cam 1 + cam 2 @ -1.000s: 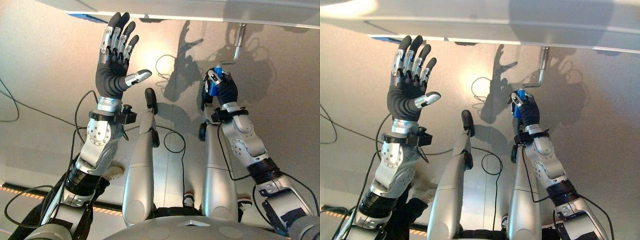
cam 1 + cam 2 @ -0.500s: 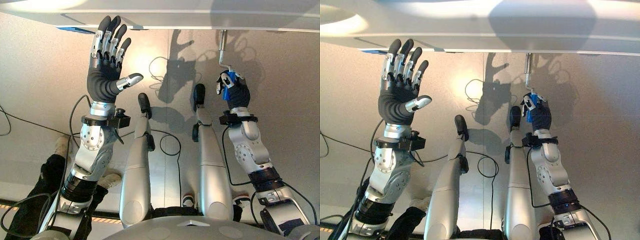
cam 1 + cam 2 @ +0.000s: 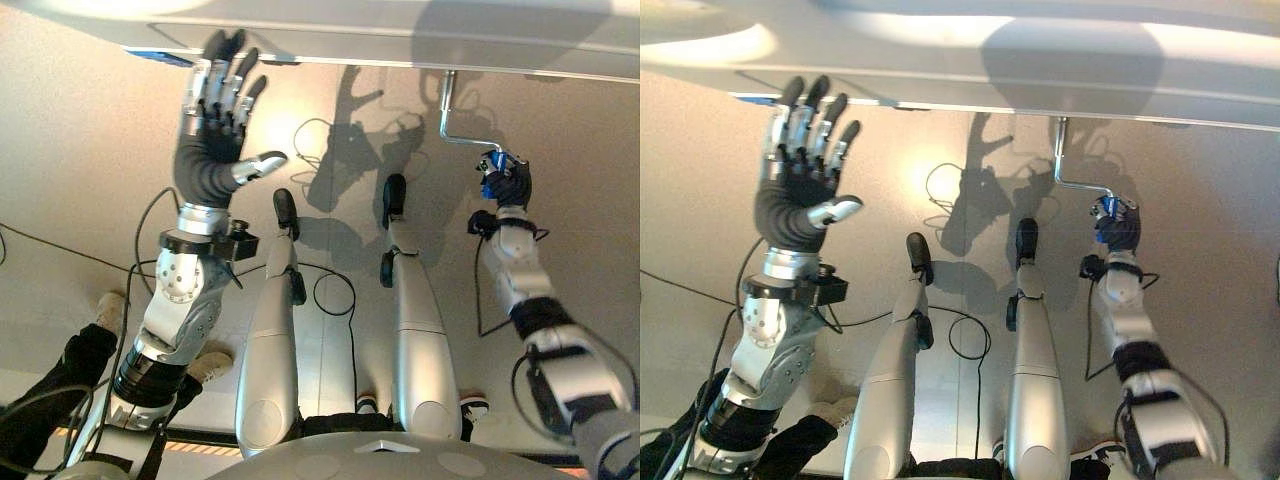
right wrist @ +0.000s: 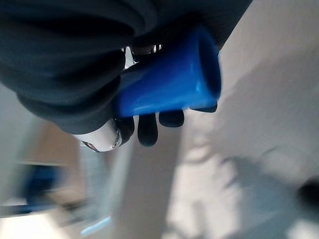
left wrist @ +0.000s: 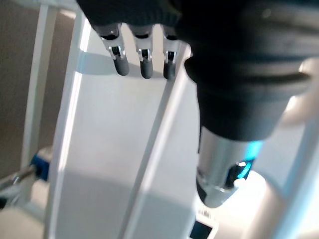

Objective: Raise the hospital bed

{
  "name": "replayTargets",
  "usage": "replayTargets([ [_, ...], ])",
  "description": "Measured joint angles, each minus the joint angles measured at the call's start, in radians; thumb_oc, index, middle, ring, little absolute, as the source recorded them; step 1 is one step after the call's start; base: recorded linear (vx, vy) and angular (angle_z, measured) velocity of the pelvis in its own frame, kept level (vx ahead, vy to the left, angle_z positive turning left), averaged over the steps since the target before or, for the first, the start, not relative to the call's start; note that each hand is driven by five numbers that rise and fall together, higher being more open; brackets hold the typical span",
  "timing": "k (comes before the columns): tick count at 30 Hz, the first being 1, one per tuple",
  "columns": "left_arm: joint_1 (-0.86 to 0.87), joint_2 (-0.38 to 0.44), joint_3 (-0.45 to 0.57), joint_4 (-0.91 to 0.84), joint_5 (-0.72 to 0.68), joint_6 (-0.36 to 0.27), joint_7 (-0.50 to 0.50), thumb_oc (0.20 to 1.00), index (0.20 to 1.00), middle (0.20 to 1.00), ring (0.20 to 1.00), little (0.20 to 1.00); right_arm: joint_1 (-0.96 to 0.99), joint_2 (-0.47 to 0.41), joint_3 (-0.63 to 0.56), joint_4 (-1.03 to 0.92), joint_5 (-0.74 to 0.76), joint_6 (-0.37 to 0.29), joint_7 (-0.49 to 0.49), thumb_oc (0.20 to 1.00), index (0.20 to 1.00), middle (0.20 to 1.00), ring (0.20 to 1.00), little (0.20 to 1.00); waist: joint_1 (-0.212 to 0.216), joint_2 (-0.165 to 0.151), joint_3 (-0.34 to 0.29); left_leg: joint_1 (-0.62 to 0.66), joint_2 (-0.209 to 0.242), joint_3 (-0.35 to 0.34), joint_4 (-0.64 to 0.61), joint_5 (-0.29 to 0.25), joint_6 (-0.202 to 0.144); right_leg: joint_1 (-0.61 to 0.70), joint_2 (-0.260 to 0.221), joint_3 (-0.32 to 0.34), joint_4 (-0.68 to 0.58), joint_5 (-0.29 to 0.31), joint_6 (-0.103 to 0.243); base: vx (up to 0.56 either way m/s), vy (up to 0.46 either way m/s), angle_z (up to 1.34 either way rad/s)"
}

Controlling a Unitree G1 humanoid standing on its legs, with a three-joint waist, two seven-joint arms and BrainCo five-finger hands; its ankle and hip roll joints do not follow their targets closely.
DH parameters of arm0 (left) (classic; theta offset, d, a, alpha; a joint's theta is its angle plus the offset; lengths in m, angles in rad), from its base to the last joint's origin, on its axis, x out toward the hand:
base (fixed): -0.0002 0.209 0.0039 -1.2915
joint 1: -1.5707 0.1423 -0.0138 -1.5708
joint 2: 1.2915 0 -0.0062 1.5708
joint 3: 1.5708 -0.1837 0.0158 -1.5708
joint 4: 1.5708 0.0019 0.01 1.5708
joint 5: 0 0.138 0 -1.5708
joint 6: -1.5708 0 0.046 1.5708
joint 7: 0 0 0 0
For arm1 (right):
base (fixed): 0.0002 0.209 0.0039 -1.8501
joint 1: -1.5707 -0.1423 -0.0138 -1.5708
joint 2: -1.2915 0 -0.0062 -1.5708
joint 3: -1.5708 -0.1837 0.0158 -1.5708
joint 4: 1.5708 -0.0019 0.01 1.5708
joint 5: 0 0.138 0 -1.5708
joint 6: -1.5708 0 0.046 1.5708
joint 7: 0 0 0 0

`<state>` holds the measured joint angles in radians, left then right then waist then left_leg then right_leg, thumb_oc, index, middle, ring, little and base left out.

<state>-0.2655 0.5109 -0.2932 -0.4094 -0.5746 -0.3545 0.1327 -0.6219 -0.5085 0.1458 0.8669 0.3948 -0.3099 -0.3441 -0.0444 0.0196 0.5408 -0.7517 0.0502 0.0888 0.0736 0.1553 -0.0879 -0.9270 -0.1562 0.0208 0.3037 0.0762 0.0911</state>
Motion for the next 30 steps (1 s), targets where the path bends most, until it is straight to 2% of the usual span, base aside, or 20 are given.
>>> replayTargets([
  [5, -0.044, 0.028, -0.022, 0.001, -0.010, 0.000, -0.002, 1.000, 1.000, 1.000, 1.000, 1.000, -0.158, -0.019, 0.060, 0.274, 0.001, 0.059, 0.058, 0.200, 0.200, 0.200, 0.200, 0.200, 0.022, 0.002, -0.001, -0.018, -0.010, -0.019, 0.009, 0.002, 0.005, 0.001, -0.013, -0.016, -0.005, 0.003, 0.004, 0.00, 0.021, 0.09],
  [6, -0.067, 0.031, -0.036, 0.001, -0.010, -0.001, -0.003, 1.000, 1.000, 1.000, 1.000, 1.000, -0.198, -0.022, 0.067, 0.341, 0.001, 0.099, 0.070, 0.200, 0.200, 0.200, 0.200, 0.200, 0.037, 0.002, -0.001, -0.027, -0.011, -0.027, 0.015, 0.002, 0.006, -0.003, -0.016, -0.022, -0.004, 0.003, 0.005, 0.00, 0.029, 0.13],
  [8, -0.089, 0.032, -0.049, 0.004, -0.010, 0.000, -0.003, 1.000, 1.000, 1.000, 1.000, 1.000, -0.246, -0.028, 0.064, 0.423, 0.000, 0.140, 0.080, 0.200, 0.200, 0.200, 0.200, 0.200, 0.049, 0.005, -0.002, -0.043, -0.017, -0.043, 0.021, 0.004, 0.009, -0.006, -0.024, -0.037, -0.002, 0.001, 0.007, 0.00, 0.043, 0.17],
  [10, -0.100, 0.030, -0.053, 0.003, -0.010, 0.001, -0.006, 1.000, 1.000, 1.000, 1.000, 1.000, -0.258, -0.034, 0.061, 0.452, 0.000, 0.163, 0.078, 0.200, 0.200, 0.200, 0.200, 0.200, 0.075, 0.010, -0.003, -0.064, -0.024, -0.053, 0.030, 0.005, 0.010, -0.024, -0.032, -0.043, 0.015, -0.009, 0.013, 0.01, 0.054, 0.16],
  [11, -0.106, 0.030, -0.053, 0.004, -0.010, 0.002, -0.006, 1.000, 1.000, 1.000, 1.000, 1.000, -0.259, -0.036, 0.058, 0.452, 0.001, 0.169, 0.078, 0.200, 0.200, 0.200, 0.200, 0.200, 0.071, 0.012, -0.002, -0.072, -0.026, -0.058, 0.035, 0.005, 0.010, -0.031, -0.035, -0.047, 0.021, -0.011, 0.012, 0.01, 0.059, 0.20],
  [13, -0.116, 0.030, -0.045, 0.003, -0.010, 0.003, -0.005, 1.000, 1.000, 1.000, 1.000, 1.000, -0.282, -0.047, 0.063, 0.462, -0.006, 0.195, 0.077, 0.200, 0.200, 0.200, 0.200, 0.200, 0.092, 0.017, -0.004, -0.120, -0.032, -0.074, 0.055, 0.005, 0.009, -0.074, -0.043, -0.057, 0.052, -0.020, 0.007, 0.00, 0.047, 0.17],
  [21, -0.144, -0.038, -0.042, 0.015, -0.009, 0.023, 0.009, 1.000, 1.000, 1.000, 1.000, 1.000, -0.402, -0.036, 0.106, 0.535, -0.058, 0.293, 0.063, 0.200, 0.200, 0.200, 0.200, 0.200, 0.115, 0.063, -0.006, -0.211, -0.054, -0.111, 0.112, 0.003, 0.006, -0.159, -0.075, -0.084, 0.146, -0.061, 0.001, 0.02, 0.096, 0.14],
  [27, -0.189, -0.076, -0.043, 0.050, -0.009, 0.024, 0.034, 1.000, 1.000, 1.000, 1.000, 1.000, -0.445, -0.021, 0.144, 0.527, -0.122, 0.327, 0.066, 0.200, 0.200, 0.200, 0.200, 0.200, 0.141, 0.088, -0.008, -0.252, -0.063, -0.124, 0.133, 0.004, 0.007, -0.194, -0.089, -0.091, 0.173, -0.068, -0.001, 0.03, 0.124, 0.09],
  [30, -0.192, -0.079, -0.040, 0.051, -0.009, 0.024, 0.044, 1.000, 1.000, 1.000, 1.000, 1.000, -0.471, 0.022, 0.173, 0.506, -0.152, 0.333, 0.065, 0.200, 0.200, 0.200, 0.200, 0.200, 0.143, 0.096, -0.009, -0.255, -0.066, -0.127, 0.136, 0.004, 0.007, -0.193, -0.094, -0.094, 0.172, -0.068, 0.000, 0.02, 0.090, 0.02],
])
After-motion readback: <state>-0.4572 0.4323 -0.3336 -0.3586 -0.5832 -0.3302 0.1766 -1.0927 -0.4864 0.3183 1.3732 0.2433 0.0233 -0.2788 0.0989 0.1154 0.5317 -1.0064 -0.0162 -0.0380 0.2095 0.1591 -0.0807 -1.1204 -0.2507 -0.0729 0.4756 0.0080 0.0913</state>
